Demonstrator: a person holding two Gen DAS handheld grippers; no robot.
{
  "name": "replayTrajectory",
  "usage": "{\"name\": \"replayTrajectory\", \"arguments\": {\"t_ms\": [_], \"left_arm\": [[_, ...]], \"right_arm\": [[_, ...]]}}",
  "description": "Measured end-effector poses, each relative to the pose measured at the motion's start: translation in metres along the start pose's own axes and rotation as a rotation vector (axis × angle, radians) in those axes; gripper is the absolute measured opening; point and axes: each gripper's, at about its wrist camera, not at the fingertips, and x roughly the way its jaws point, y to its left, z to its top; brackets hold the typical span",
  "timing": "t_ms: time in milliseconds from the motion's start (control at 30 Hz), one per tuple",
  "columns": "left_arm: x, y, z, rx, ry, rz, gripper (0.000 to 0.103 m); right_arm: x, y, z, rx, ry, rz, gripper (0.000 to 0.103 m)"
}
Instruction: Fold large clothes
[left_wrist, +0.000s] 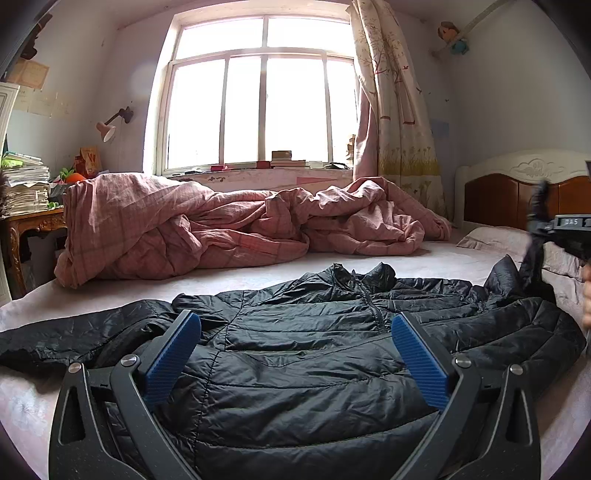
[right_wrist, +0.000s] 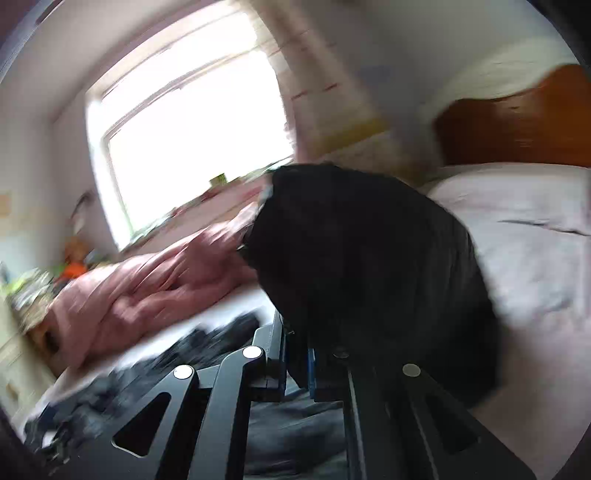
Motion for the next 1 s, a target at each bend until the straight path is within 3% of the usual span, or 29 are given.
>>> {"name": "replayTrajectory", "arguments": {"t_ms": [33, 167, 267, 400, 467, 533, 567, 667, 767, 867, 967, 1000], "left_arm": [[0.0, 0.0, 0.0, 0.0, 0.0, -0.001, 0.103], [0.0, 0.0, 0.0, 0.0, 0.0, 0.0, 0.103], [0.0, 0.0, 0.0, 0.0, 0.001, -0.001, 0.103], [0.0, 0.0, 0.0, 0.0, 0.005, -0.001, 0.103], [0.001, 0.001, 0.0, 0.0, 0.009, 0.0, 0.103], [0.002, 0.001, 0.001, 0.001, 0.011, 0.001, 0.103], [0.001, 0.001, 0.001, 0.002, 0.009, 0.001, 0.103], [0.003, 0.0, 0.007, 0.0, 0.017, -0.02, 0.103], [0.013, -0.004, 0.02, -0.034, 0.091, -0.081, 0.102], [0.036, -0.021, 0.042, -0.113, 0.239, -0.268, 0.102], [0.067, -0.049, 0.059, -0.129, 0.37, -0.35, 0.1], [0.083, -0.062, 0.061, -0.117, 0.429, -0.376, 0.093]], "right_arm": [[0.008, 0.017, -0.008, -0.013, 0.045, 0.066, 0.009], [0.04, 0.074, -0.042, -0.113, 0.221, 0.18, 0.009], [0.051, 0.099, -0.062, -0.187, 0.284, 0.183, 0.009], [0.051, 0.109, -0.072, -0.214, 0.284, 0.162, 0.015], [0.05, 0.113, -0.072, -0.222, 0.25, 0.153, 0.027], [0.04, 0.111, -0.07, -0.215, 0.201, 0.155, 0.071], [0.036, 0.111, -0.064, -0.209, 0.182, 0.162, 0.075], [0.019, 0.103, -0.046, -0.174, 0.102, 0.163, 0.076], [0.003, 0.087, -0.028, -0.139, 0.019, 0.091, 0.076], [0.0, 0.066, -0.012, -0.103, -0.008, -0.018, 0.076], [0.01, 0.034, -0.001, -0.011, 0.073, -0.117, 0.076], [0.017, 0.025, 0.001, 0.016, 0.119, -0.164, 0.076]]}}
